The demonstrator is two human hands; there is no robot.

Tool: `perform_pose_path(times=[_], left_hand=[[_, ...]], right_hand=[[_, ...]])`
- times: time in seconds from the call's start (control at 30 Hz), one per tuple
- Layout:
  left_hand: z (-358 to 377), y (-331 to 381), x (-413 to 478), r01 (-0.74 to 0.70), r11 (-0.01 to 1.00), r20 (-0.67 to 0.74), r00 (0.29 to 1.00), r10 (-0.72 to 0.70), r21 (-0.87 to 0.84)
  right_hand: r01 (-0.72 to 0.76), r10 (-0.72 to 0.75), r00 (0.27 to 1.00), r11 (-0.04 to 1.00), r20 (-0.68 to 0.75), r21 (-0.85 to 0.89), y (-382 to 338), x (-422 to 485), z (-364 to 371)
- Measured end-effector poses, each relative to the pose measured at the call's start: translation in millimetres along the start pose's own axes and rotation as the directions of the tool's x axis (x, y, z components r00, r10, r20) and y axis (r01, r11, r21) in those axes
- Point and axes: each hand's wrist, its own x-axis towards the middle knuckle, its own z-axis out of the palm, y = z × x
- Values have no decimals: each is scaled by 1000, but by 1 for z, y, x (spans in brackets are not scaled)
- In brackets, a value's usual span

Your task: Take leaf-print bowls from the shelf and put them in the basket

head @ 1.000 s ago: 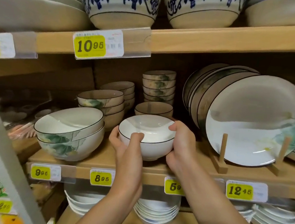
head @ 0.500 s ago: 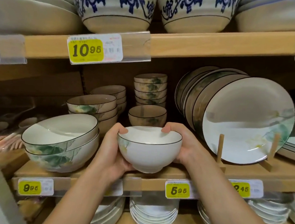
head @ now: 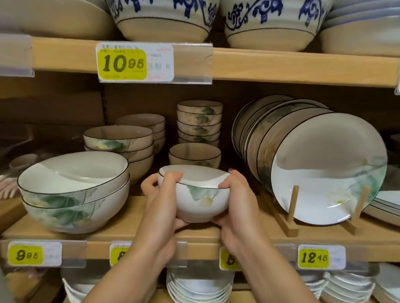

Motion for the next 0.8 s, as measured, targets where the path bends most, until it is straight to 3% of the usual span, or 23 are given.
perform_pose_path(times=[0.1, 0.2, 0.3, 0.43, 0.53, 0.6, 0.67, 0.8], left_hand=[[-9, 11, 7, 146, 988, 142, 980, -139, -41], [-19, 20, 16, 276, 961, 299, 917, -262, -5], [-21, 23, 17, 306, 952, 346, 894, -286, -3], [-14, 21, 12, 262, 964, 221, 944, -244, -52], [-4, 14, 3, 99, 995, 74, 993, -96, -33], [4, 6, -6, -25, 1000, -5, 1000, 25, -5], [11, -2, -13, -75, 997, -15, 997, 75, 0], [5, 6, -7, -35, 999, -15, 999, 35, 2]], right_hand=[[-112, 113, 994, 989, -8, 99, -13, 9, -7], [-283, 264, 956, 945, 132, 162, -21, 12, -11], [-367, 327, 916, 917, 235, 155, -22, 13, -12], [-293, 279, 942, 955, 189, 51, -25, 7, -13], [-63, 63, 997, 998, 45, 10, -6, -2, -18], [28, -24, 997, 998, 67, -61, 3, -14, -13], [33, -31, 998, 999, 60, -42, 5, -12, -8], [-59, 60, 998, 990, -6, 129, -12, 2, -8]])
